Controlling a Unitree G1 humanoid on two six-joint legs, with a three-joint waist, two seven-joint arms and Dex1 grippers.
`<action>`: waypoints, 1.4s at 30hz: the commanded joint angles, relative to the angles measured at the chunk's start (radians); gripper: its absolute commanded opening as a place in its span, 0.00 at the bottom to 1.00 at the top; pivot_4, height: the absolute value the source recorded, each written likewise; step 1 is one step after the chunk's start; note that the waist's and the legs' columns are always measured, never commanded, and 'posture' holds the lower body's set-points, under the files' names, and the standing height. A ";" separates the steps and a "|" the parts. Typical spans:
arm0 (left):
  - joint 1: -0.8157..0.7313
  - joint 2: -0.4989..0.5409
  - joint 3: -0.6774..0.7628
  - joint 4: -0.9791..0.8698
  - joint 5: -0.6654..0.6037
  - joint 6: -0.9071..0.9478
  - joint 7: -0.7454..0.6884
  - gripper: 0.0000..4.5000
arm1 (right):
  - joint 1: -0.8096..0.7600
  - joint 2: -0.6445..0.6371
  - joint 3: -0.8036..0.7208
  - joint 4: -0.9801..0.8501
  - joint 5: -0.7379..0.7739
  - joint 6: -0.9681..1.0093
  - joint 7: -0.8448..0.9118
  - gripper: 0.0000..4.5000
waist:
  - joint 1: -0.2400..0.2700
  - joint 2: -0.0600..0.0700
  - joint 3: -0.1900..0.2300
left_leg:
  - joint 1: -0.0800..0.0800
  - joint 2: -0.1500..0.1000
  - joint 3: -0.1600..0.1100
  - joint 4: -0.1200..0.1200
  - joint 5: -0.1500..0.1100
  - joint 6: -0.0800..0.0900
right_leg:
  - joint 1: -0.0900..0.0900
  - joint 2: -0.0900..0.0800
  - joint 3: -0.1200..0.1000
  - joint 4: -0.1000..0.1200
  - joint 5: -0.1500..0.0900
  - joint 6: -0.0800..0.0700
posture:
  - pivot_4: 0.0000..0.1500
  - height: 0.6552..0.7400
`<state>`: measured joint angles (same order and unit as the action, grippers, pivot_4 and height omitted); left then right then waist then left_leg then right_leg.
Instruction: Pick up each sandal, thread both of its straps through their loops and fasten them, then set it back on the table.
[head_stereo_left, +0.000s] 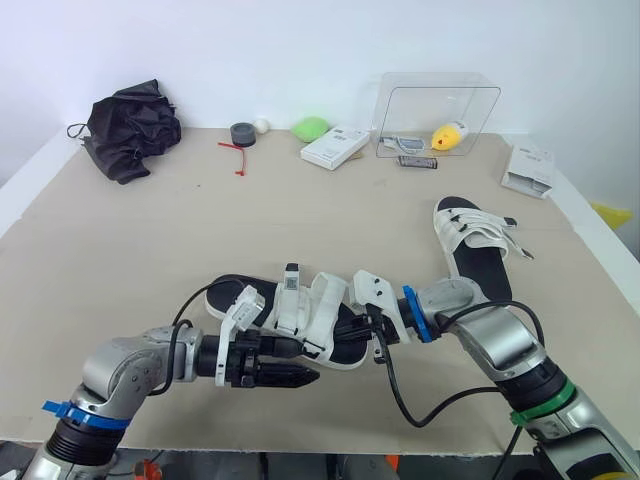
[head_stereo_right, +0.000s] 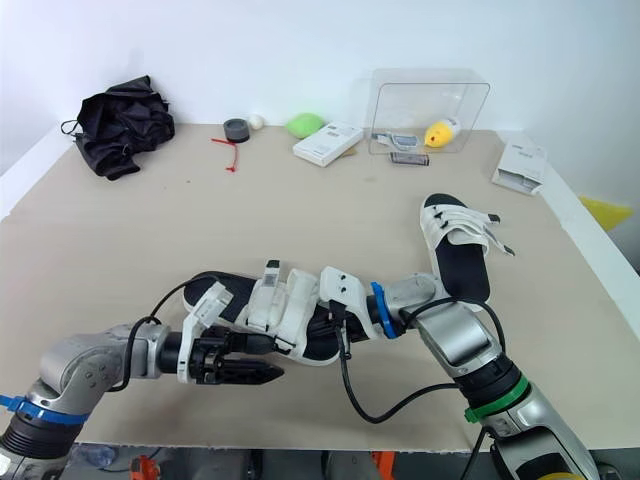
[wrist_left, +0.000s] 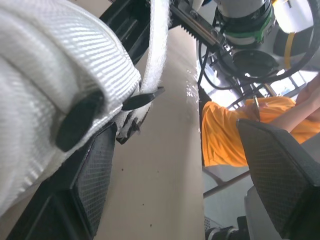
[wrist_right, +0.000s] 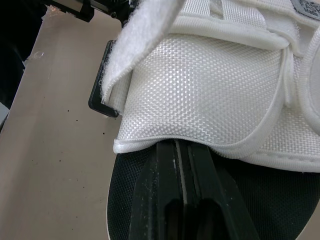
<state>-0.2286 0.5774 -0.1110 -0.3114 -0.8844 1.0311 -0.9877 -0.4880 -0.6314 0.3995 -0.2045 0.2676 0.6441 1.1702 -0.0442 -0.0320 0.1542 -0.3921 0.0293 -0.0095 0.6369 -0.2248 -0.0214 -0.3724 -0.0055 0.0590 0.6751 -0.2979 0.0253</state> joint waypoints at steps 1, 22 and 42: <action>-0.042 0.008 0.045 -0.009 -0.027 -0.012 -0.009 0.88 | 0.040 -0.013 0.075 0.021 -0.030 0.034 0.009 0.00 | 0.000 0.000 0.000 | 0.000 0.000 0.000 0.000 0.000 0.000 | 0.000 0.000 0.000 0.000 0.000 0.000 | 1.00 1.00; -0.064 0.219 -0.053 -0.062 -0.116 0.153 -0.234 0.01 | 0.042 -0.015 0.068 0.018 -0.028 0.036 0.010 0.00 | -0.001 0.000 0.000 | 0.000 0.000 0.000 -0.001 -0.003 -0.003 | -0.001 0.000 0.000 0.000 -0.002 -0.003 | 1.00 1.00; -0.314 -0.178 0.219 0.545 -0.609 0.470 0.632 0.01 | 0.044 -0.012 0.069 0.017 -0.033 0.034 0.002 0.00 | -0.001 -0.002 0.001 | -0.001 0.000 -0.006 0.000 -0.003 -0.003 | 0.000 -0.003 -0.004 0.001 -0.001 -0.004 | 1.00 1.00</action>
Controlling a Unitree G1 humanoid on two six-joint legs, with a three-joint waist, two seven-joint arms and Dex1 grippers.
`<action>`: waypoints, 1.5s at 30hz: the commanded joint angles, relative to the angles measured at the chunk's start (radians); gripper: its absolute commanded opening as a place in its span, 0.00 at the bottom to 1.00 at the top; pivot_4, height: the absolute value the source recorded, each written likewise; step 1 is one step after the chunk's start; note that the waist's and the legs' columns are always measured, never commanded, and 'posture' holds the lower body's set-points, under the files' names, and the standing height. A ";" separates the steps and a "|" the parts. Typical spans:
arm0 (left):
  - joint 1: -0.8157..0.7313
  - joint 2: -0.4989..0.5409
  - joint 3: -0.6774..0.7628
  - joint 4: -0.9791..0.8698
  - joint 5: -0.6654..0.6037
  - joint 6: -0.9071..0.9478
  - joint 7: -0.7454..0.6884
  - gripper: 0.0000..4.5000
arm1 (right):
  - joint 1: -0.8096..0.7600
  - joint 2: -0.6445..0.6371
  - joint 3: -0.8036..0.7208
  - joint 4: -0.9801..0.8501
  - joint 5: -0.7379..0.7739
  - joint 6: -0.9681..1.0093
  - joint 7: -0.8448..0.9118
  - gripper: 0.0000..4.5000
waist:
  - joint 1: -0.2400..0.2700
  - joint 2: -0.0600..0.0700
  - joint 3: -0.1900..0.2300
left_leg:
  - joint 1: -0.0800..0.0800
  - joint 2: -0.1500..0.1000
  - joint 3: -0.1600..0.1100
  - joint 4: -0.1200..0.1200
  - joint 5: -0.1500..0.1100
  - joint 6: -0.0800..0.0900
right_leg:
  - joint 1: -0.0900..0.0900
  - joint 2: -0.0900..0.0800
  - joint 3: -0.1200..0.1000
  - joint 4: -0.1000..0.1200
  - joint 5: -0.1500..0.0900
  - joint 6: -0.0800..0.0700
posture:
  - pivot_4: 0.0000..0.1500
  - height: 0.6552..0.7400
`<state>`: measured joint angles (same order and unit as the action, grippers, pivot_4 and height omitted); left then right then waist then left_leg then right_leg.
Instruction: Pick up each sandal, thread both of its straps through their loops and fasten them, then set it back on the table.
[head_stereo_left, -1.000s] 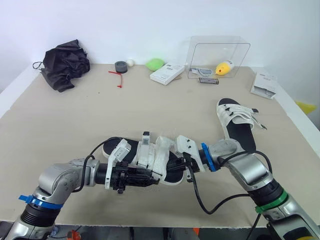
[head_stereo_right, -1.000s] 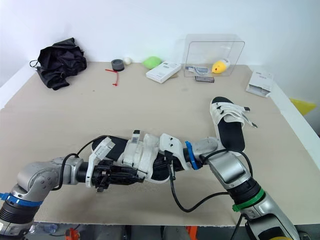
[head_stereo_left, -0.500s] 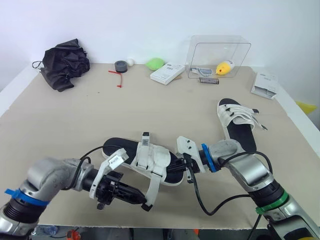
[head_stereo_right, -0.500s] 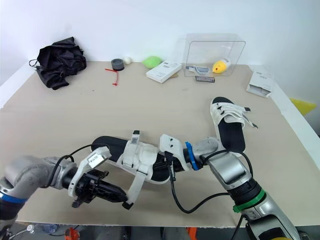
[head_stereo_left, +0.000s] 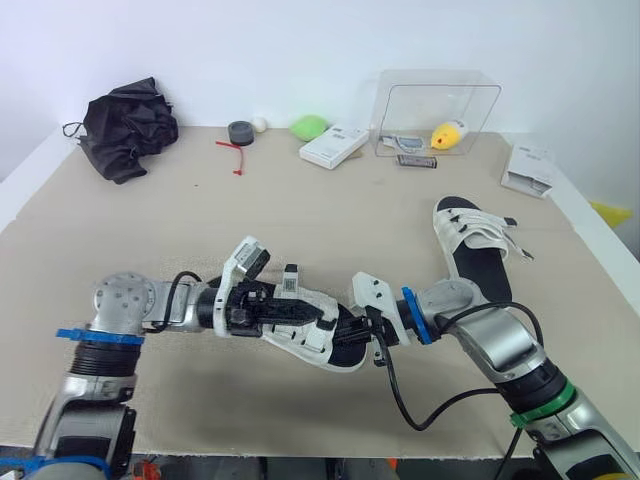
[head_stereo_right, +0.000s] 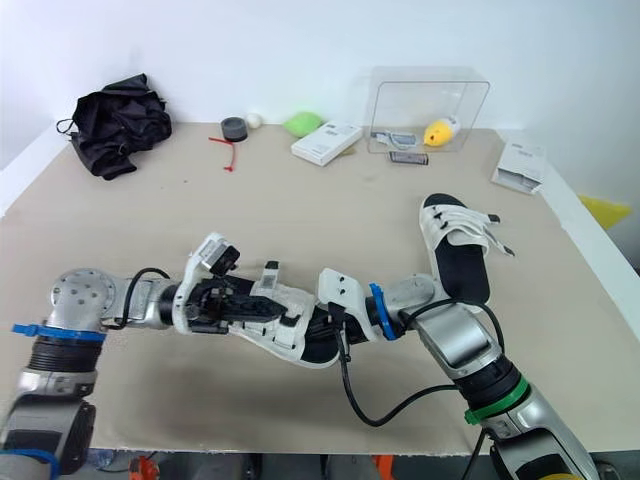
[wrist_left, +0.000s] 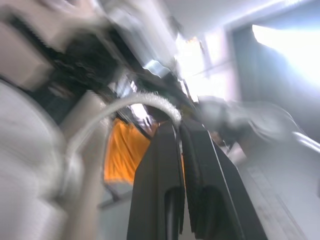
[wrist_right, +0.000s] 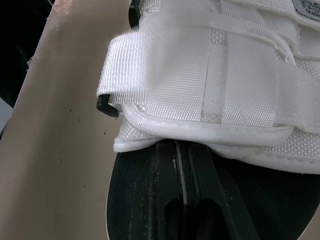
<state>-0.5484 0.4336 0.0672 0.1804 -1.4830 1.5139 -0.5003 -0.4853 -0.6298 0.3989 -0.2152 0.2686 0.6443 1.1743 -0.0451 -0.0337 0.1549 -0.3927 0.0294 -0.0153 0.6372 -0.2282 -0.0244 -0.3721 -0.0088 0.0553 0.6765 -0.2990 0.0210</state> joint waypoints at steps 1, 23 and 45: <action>0.003 -0.055 0.056 0.077 -0.016 -0.023 0.194 0.01 | 0.042 -0.015 0.068 0.026 -0.033 0.035 -0.003 0.00 | 0.001 -0.001 0.000 | 0.000 0.000 -0.001 0.000 0.000 -0.001 | 0.000 0.000 -0.001 0.000 0.000 -0.001 | 1.00 1.00; -0.170 -0.192 0.222 0.264 0.087 -0.122 0.558 0.88 | 0.059 -0.021 0.062 0.007 -0.029 0.045 -0.016 0.00 | 0.016 0.000 -0.003 | 0.005 -0.012 -0.006 0.000 0.014 -0.009 | 0.008 -0.003 -0.007 0.000 0.004 0.011 | 1.00 1.00; -0.296 0.044 -0.181 -0.042 0.441 -0.317 -0.302 0.88 | 0.052 -0.020 0.062 0.010 -0.028 0.049 -0.003 0.00 | 0.001 -0.004 0.002 | -0.001 -0.012 -0.009 -0.018 0.016 -0.022 | -0.001 -0.002 -0.007 -0.011 0.007 0.001 | 1.00 1.00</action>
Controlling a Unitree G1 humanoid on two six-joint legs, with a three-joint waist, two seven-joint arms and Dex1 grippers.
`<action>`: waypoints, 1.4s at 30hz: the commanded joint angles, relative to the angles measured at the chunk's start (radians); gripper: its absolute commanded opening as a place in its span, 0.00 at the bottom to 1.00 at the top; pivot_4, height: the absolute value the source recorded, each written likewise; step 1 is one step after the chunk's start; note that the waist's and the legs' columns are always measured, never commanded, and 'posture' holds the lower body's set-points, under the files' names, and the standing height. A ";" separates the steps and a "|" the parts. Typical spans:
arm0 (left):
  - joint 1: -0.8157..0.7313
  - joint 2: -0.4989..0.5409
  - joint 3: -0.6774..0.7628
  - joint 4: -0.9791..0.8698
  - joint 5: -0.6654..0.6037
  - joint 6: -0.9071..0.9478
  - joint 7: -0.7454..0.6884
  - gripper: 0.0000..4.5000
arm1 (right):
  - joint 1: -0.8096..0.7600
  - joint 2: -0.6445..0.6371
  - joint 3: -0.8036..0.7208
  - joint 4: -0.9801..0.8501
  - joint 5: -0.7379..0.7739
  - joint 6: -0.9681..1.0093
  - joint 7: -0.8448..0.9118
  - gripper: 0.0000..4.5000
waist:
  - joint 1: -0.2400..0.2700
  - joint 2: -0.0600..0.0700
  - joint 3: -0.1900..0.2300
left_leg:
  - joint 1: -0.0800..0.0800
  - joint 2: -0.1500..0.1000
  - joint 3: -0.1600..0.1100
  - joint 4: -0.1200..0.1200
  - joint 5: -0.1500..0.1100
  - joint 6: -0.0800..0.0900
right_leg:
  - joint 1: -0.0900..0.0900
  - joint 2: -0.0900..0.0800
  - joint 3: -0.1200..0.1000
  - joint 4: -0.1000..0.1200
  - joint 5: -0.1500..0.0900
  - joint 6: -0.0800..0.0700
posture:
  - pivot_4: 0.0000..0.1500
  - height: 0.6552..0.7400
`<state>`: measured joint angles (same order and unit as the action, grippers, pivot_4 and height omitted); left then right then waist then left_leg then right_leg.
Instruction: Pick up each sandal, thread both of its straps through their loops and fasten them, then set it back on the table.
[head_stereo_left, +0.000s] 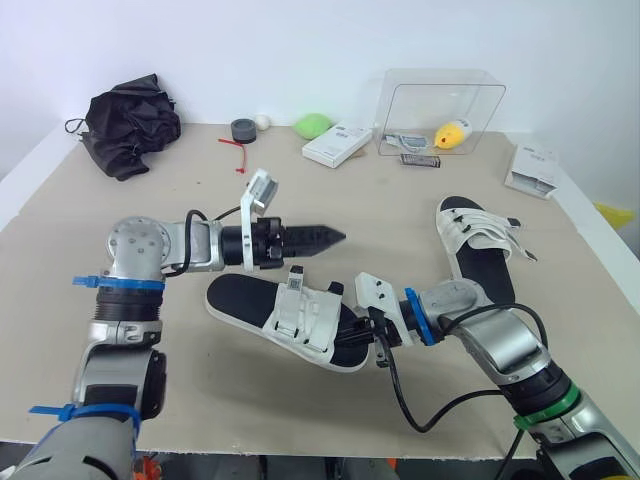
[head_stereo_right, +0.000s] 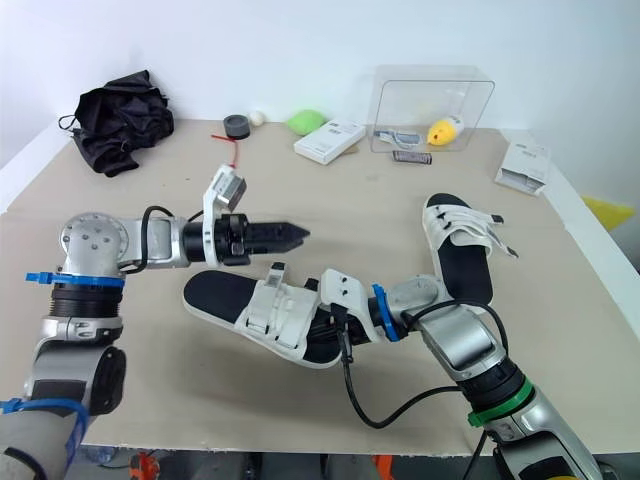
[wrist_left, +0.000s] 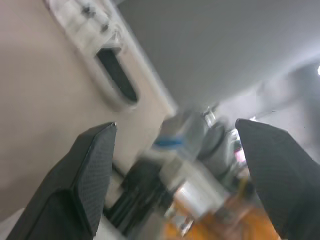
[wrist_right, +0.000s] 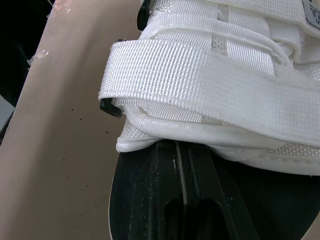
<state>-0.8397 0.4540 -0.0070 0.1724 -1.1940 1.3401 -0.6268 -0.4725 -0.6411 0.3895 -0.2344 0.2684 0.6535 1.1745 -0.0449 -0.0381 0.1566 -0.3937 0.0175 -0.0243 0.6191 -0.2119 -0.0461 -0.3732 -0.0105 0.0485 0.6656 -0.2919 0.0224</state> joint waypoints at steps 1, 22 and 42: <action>-0.007 0.035 -0.143 -0.029 0.209 -0.200 -0.229 0.88 | 0.039 -0.009 0.071 0.029 -0.028 0.040 -0.003 0.00 | 0.001 0.000 0.000 | 0.000 0.000 -0.001 0.000 -0.001 0.001 | 0.000 0.000 -0.001 0.000 0.000 0.000 | 1.00 1.00; -0.039 -0.022 -0.310 0.191 0.593 -0.334 -0.537 0.88 | 0.051 -0.009 0.067 0.014 -0.024 0.050 -0.015 0.00 | 0.000 0.001 0.001 | -0.002 0.005 0.003 0.004 -0.007 0.013 | -0.001 0.004 0.001 0.000 -0.005 0.005 | 1.00 1.00; -0.105 -0.086 -0.092 0.215 0.541 -0.092 -0.453 0.01 | 0.056 -0.008 0.077 0.012 -0.025 0.046 -0.020 0.00 | 0.000 0.001 0.001 | -0.002 0.007 0.002 0.008 -0.007 0.013 | 0.000 0.005 0.000 0.002 -0.005 0.005 | 1.00 1.00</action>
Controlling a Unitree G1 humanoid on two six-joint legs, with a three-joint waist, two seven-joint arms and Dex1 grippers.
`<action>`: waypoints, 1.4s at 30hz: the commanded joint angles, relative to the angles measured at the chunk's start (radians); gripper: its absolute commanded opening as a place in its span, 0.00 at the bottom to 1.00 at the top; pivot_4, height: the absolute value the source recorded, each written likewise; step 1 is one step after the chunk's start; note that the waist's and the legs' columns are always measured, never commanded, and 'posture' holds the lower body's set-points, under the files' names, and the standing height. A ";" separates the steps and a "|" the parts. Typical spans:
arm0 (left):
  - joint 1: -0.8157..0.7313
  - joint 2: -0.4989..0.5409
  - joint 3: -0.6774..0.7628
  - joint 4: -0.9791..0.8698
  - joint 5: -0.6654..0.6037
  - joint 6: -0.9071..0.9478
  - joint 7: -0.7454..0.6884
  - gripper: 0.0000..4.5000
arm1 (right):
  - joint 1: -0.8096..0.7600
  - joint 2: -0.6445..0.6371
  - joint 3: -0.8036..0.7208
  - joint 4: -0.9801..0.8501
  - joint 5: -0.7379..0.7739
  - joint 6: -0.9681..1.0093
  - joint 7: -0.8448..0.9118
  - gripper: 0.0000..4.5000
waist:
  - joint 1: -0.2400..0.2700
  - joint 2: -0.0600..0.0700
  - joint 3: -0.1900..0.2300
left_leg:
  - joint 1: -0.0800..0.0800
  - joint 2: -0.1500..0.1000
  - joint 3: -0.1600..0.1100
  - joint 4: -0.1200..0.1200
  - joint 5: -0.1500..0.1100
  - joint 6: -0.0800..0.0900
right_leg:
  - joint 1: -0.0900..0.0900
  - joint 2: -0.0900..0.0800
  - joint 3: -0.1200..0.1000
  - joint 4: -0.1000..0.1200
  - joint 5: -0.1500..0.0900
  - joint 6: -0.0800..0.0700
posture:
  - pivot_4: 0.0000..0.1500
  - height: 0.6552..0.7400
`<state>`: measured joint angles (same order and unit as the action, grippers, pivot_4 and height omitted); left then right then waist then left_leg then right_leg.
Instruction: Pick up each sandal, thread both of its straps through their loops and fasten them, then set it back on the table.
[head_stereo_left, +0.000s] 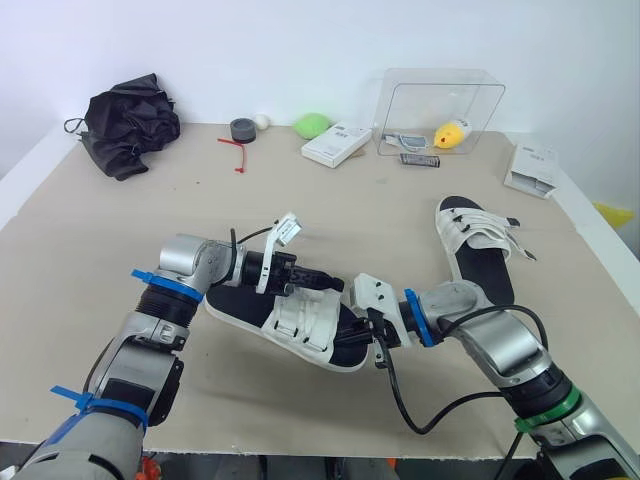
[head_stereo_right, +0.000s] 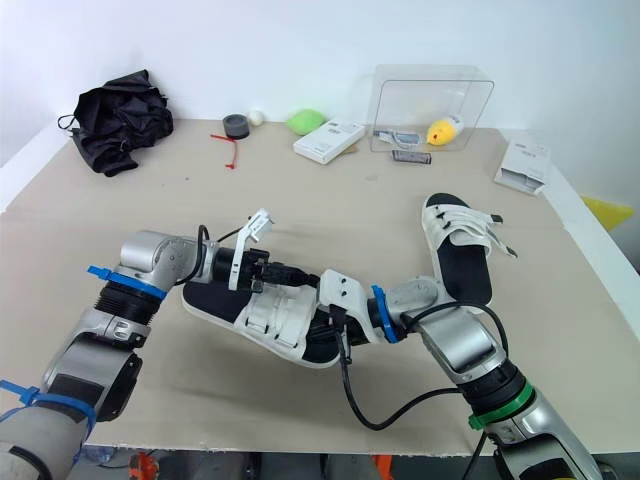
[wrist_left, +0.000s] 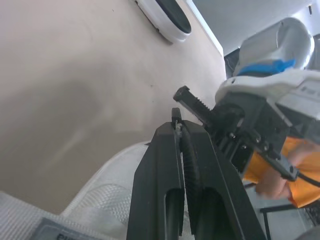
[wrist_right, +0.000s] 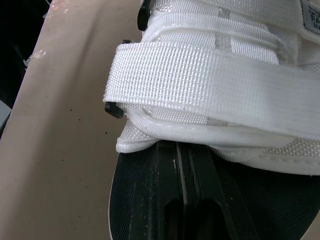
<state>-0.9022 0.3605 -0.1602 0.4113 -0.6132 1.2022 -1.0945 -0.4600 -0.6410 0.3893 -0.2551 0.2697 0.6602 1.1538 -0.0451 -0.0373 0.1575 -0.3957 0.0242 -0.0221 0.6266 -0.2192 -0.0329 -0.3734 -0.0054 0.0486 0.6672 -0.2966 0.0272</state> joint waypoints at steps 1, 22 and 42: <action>-0.045 0.010 0.068 -0.026 -0.041 0.059 0.022 0.01 | 0.043 -0.008 0.077 0.033 -0.027 0.039 0.001 0.00 | 0.000 0.000 0.000 | 0.000 0.000 0.000 0.000 0.000 0.000 | 0.000 0.000 0.000 0.000 0.000 0.000 | 1.00 1.00; 0.031 -0.002 0.154 -0.031 -0.053 0.143 0.206 0.01 | 0.048 -0.007 0.079 0.026 -0.021 0.044 -0.001 0.00 | 0.000 0.000 0.000 | 0.000 0.002 0.000 0.003 0.000 0.000 | 0.000 0.000 0.000 0.002 0.003 -0.006 | 1.00 1.00; 0.097 0.087 -0.191 -0.105 0.162 -0.116 0.140 0.01 | 0.048 -0.008 0.076 0.025 -0.017 0.047 -0.006 0.00 | 0.001 0.006 -0.005 | 0.004 0.001 0.001 0.003 0.000 -0.001 | 0.004 0.000 0.001 0.002 0.000 0.000 | 1.00 1.00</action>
<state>-0.8270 0.4161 -0.2865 0.2753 -0.5380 1.0942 -0.9695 -0.4511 -0.6370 0.3903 -0.2545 0.2696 0.6654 1.1329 -0.0445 -0.0313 0.1521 -0.3920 0.0252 -0.0214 0.6296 -0.2194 -0.0335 -0.3694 -0.0049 0.0493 0.6693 -0.2966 0.0273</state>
